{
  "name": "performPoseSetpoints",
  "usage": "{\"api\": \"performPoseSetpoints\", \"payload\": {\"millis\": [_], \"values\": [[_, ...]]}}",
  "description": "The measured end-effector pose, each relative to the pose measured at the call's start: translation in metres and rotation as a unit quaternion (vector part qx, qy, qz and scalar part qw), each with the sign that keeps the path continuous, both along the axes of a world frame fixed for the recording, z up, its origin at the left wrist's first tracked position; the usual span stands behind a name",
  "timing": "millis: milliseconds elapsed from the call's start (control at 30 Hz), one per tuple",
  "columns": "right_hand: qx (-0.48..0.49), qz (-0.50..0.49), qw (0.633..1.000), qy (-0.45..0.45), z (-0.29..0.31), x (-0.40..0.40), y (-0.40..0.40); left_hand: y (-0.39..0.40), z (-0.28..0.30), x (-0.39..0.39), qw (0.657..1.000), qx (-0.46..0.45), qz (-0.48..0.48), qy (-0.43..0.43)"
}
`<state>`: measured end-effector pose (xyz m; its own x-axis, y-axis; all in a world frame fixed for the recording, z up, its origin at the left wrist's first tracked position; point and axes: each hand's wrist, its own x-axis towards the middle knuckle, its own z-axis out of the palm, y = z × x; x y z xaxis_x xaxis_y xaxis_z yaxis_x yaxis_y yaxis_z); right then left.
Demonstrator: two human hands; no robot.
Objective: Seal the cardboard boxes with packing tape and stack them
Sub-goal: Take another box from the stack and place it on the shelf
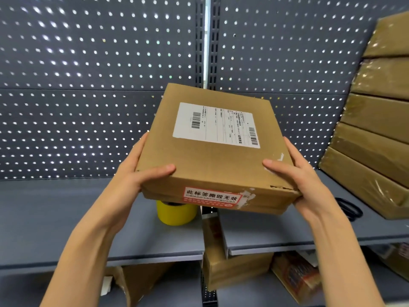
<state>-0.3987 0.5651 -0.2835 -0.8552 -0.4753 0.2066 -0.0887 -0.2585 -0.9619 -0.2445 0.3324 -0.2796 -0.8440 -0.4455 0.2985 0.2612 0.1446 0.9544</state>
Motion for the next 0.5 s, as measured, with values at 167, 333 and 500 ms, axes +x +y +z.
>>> {"api": "performPoseSetpoints", "payload": {"millis": [167,333,500], "values": [[-0.028,0.003,0.999,-0.022,-0.008,-0.015,0.018,0.021,-0.006,-0.009,1.0,0.004,0.004,-0.014],[-0.027,0.03,0.999,-0.037,-0.014,-0.049,0.042,0.054,-0.011,-0.026,1.0,0.014,0.012,-0.021],[-0.004,0.048,0.998,-0.041,-0.025,-0.088,0.075,0.096,-0.028,-0.048,0.998,0.061,0.024,-0.021]]}}
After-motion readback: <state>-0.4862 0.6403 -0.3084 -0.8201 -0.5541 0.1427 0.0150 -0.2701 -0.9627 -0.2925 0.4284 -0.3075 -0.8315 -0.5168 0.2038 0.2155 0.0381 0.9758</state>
